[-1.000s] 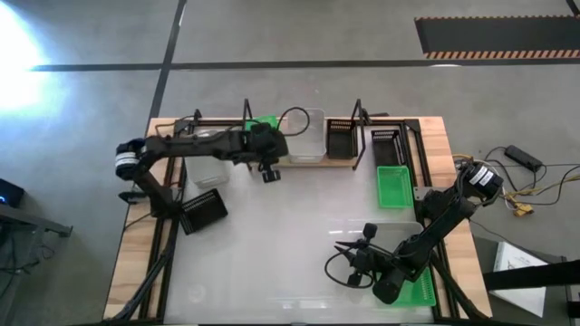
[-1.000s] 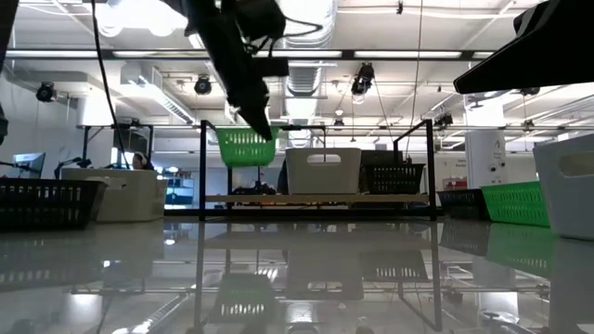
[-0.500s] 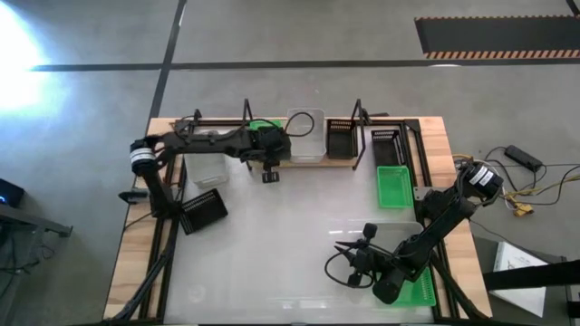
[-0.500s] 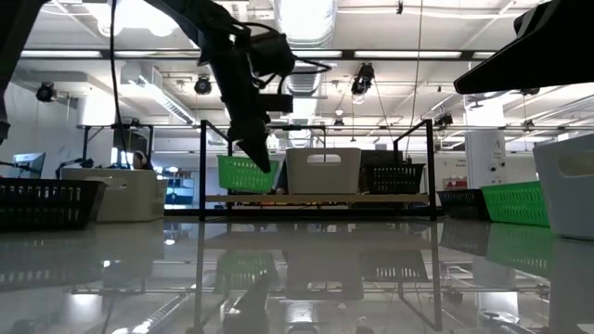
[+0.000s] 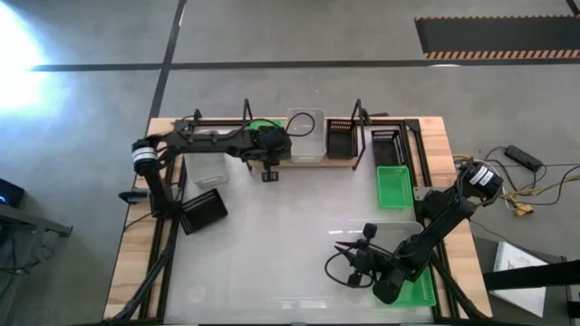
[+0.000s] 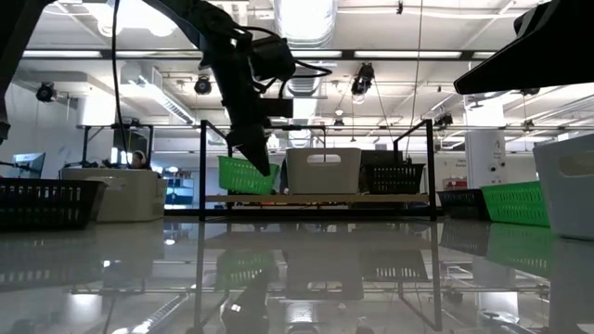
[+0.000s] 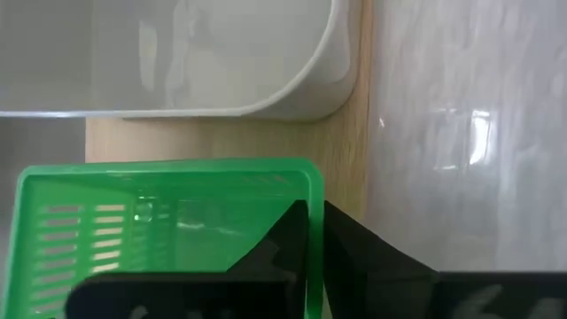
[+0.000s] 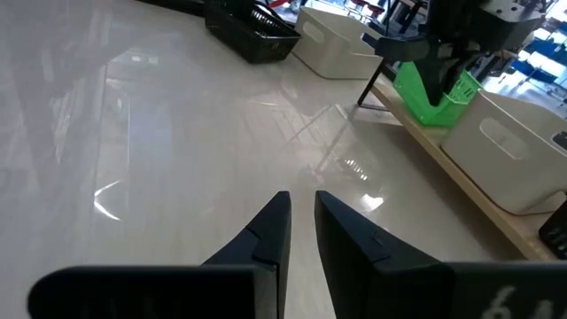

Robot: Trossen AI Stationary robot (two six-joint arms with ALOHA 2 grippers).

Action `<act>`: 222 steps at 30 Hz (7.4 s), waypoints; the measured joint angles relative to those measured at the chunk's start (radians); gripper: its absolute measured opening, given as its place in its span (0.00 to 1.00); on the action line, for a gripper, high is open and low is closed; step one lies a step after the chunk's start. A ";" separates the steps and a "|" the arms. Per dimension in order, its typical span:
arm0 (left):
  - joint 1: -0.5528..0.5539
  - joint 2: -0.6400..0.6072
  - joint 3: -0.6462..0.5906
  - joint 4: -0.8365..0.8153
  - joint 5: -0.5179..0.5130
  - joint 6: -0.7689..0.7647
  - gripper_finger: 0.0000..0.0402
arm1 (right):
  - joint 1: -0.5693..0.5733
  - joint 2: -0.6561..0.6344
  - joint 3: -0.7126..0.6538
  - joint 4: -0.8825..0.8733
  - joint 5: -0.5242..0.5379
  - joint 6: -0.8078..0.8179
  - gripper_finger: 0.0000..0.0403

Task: Stack baskets on shelf by color
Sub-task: Put the middle green bin on the shelf, then stack the bottom white bin on the white bin on the shelf

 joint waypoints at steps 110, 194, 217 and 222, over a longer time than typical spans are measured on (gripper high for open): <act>-0.861 0.039 -0.370 1.113 -0.228 -0.373 0.29 | -0.148 0.050 0.482 -1.185 -0.865 0.982 0.50; -1.059 0.019 -0.371 1.028 -0.513 -0.452 0.29 | -1.158 0.051 0.727 -0.687 -1.074 -0.959 0.02; -1.056 0.019 -0.371 1.028 -0.513 -0.451 0.29 | -1.178 0.000 0.603 -0.598 -1.104 -0.795 0.29; -1.056 0.019 -0.371 1.029 -0.513 -0.451 0.29 | -1.185 -0.001 0.496 -0.419 -1.060 -0.673 0.19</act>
